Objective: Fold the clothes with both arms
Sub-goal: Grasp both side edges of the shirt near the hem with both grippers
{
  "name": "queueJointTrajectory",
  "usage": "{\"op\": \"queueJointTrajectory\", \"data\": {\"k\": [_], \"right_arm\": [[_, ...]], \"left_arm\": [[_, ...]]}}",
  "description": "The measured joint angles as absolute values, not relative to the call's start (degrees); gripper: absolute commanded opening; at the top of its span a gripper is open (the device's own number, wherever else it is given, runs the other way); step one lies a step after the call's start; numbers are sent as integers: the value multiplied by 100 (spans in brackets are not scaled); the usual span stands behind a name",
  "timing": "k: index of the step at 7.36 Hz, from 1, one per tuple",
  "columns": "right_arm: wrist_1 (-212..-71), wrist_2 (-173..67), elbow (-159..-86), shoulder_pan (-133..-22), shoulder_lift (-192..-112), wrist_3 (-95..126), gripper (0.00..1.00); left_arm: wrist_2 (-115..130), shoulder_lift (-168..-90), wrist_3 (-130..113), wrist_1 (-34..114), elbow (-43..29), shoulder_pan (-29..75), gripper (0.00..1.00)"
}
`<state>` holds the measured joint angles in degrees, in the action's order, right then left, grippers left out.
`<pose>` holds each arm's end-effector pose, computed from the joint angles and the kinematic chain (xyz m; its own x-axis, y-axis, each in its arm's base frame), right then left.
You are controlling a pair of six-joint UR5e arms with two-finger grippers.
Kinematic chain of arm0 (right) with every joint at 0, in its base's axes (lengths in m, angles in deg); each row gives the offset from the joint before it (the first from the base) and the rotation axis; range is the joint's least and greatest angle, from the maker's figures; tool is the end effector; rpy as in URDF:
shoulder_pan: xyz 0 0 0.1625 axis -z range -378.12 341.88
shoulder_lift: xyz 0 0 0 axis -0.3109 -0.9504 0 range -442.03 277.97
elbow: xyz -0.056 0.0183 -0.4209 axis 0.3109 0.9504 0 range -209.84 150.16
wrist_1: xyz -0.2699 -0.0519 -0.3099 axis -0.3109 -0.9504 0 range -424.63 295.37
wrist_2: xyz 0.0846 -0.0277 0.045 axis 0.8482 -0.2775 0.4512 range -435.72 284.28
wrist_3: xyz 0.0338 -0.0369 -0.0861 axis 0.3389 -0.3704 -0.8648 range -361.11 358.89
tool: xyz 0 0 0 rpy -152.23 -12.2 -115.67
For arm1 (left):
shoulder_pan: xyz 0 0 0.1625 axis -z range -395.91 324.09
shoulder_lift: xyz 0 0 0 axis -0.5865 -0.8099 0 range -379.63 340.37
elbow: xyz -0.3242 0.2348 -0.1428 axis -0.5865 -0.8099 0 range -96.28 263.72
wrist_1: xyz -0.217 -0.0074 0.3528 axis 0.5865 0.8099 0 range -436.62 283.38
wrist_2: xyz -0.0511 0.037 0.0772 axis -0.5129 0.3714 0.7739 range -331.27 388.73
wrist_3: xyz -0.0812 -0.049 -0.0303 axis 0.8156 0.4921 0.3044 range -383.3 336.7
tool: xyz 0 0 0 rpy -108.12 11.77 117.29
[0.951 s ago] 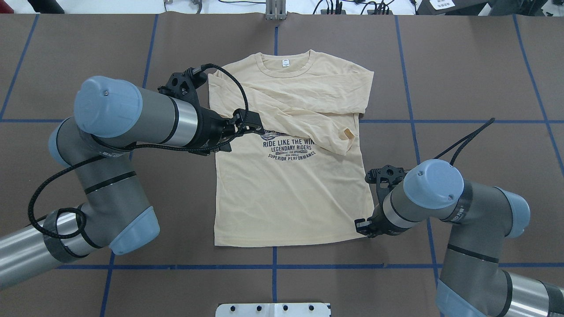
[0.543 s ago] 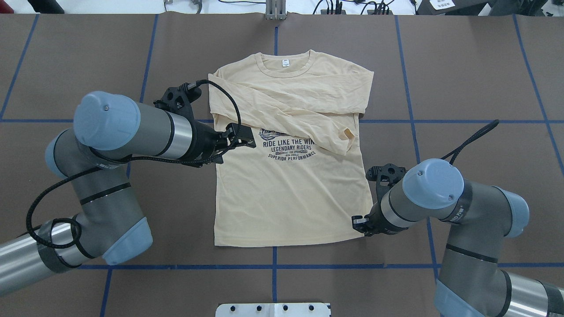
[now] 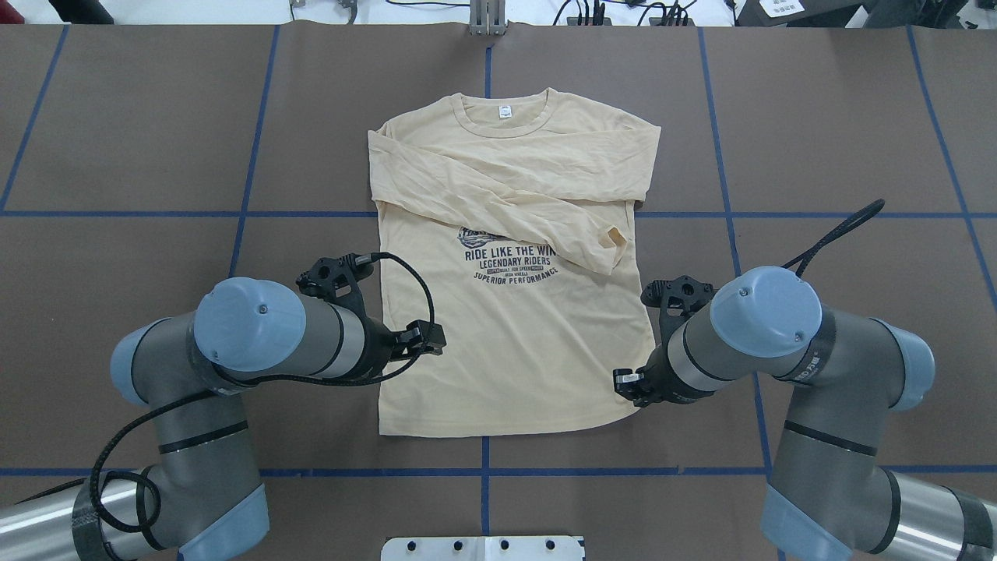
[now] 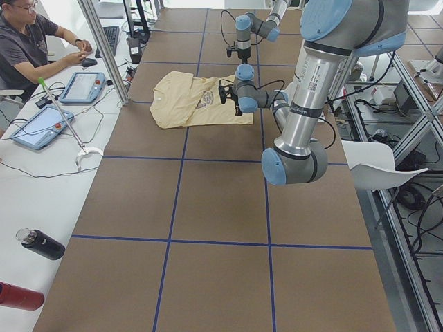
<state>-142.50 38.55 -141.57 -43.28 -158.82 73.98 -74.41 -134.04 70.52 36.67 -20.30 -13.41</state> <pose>-0.4613 -0.3188 0.3403 0.6253 0.0346 0.7796 0.0472 0.9955 -0.0821 0.5263 -0.3377 0.2639 0.4243 -0.2459 -0.8715 0.2164 0.9621 -0.1661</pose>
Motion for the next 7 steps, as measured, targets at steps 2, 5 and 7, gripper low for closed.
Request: {"op": "queueJointTrajectory", "data": {"k": [2,5,7], "right_arm": [[-14255,3876,-14220,-4371,-15875,7397,0],[-14256,3871,-14288,-4389,-15870,7404,0],[-14255,3864,-14295,-4406,-15873,7404,0]], "left_arm": [[-7392,-13394,7031,2960,-2166,-1461,98],[-7378,-13373,7022,2679,-2155,-1740,81],[-7383,-13385,7022,2510,-2147,-1853,67]]}}
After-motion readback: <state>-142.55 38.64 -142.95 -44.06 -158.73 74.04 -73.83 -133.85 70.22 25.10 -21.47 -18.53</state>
